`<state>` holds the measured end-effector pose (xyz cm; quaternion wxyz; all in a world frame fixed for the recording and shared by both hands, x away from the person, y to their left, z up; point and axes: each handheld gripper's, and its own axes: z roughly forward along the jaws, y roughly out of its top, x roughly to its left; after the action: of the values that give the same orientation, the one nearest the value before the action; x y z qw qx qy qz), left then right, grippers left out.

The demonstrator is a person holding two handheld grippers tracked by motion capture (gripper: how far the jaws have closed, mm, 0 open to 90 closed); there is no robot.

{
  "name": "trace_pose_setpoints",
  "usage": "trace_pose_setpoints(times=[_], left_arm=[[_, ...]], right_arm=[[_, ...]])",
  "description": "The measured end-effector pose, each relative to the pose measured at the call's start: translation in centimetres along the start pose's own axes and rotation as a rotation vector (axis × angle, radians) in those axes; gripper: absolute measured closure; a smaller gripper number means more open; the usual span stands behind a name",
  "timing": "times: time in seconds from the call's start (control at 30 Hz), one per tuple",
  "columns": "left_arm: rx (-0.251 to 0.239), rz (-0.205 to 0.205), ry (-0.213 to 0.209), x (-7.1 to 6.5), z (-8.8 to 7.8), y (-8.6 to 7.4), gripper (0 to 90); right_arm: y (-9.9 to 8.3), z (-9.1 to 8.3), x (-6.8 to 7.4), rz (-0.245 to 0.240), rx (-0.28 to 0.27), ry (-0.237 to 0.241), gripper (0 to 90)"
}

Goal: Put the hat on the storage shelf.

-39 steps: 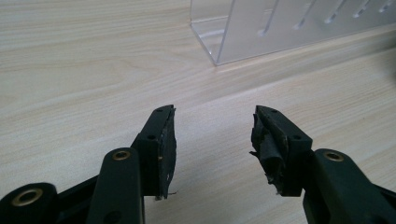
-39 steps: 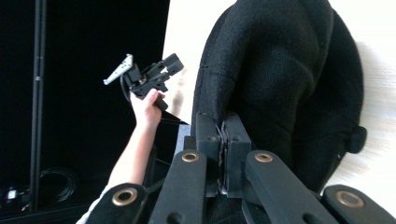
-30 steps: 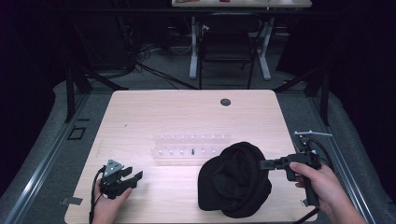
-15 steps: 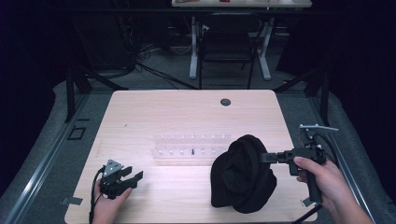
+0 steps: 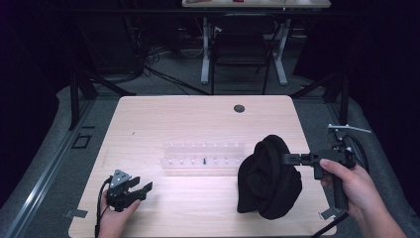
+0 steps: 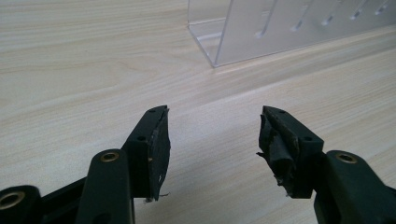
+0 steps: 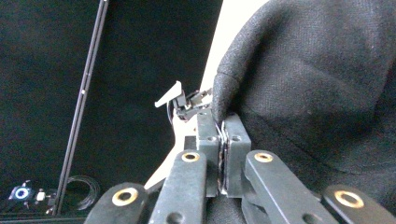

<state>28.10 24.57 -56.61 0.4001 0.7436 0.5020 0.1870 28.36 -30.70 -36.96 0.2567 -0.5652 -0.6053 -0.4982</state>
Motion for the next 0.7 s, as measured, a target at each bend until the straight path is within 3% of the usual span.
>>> trace_pose_setpoints(times=[0.33, 0.7], left_arm=[[0.000, -0.001, -0.003, 0.0, 0.0, 0.0, 43.1], [-0.005, -0.002, 0.002, 0.1, 0.0, 0.0, 41.9]], right_arm=[[1.1, -0.4, 1.3, -0.011, -0.037, 0.045, 88.4], [2.6, -0.1, 3.0, -0.035, -0.060, 0.058, 88.4]])
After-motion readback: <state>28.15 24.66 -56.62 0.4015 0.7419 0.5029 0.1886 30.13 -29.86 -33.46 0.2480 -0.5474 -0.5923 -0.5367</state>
